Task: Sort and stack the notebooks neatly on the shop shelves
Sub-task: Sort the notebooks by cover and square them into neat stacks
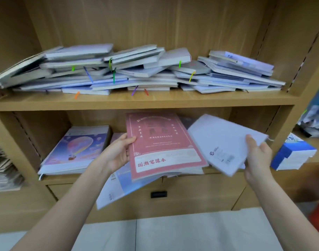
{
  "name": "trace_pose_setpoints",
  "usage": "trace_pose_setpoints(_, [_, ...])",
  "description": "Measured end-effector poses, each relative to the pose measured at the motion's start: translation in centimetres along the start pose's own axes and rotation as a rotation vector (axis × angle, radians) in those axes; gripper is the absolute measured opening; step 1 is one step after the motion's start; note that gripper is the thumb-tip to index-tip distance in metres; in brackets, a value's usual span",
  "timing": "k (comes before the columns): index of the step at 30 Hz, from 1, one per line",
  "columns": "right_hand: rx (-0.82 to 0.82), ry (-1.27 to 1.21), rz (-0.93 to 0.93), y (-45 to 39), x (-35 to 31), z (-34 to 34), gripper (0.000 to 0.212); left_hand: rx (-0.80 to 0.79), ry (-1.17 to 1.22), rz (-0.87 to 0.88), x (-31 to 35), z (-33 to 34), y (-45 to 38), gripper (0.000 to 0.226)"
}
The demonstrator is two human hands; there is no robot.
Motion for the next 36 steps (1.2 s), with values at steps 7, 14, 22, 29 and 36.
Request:
trace_pose_setpoints(7, [0.047, -0.079, 0.05, -1.8, 1.6, -0.2, 0.019, 0.33, -0.234, 0.062, 1.2, 3.8, -9.0, 0.045])
trace_pose_setpoints(14, [0.009, 0.03, 0.071, -2.0, 3.3, -0.3, 0.014, 0.094, -1.591, 0.214, -3.3, 7.5, -7.6, 0.062])
trace_pose_setpoints(22, [-0.016, 0.604, -0.382, -0.3, -2.1, -0.4, 0.016, 0.226, -1.815, 0.388, -2.2, 8.2, -4.7, 0.056])
trace_pose_setpoints(29, [-0.558, 1.005, -1.329, 8.4, -6.4, 6.7, 0.035, -0.29, 0.05, -0.11, 0.5, 12.5, 3.5, 0.039])
trace_pose_setpoints(36, [-0.965, 0.767, -0.319, 8.0, -5.1, 5.4, 0.057, -0.319, -0.057, 0.003, 1.5, 7.3, 6.2, 0.018])
Point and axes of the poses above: each hand's wrist, its own y-axis away from the middle knuckle, its own z-axis out of the palm, x = y × z, the point moved 5 cm from there along -y, towards the middle knuckle, and after that the axes turned 3 degrees about -z, right-handed, at the moved point
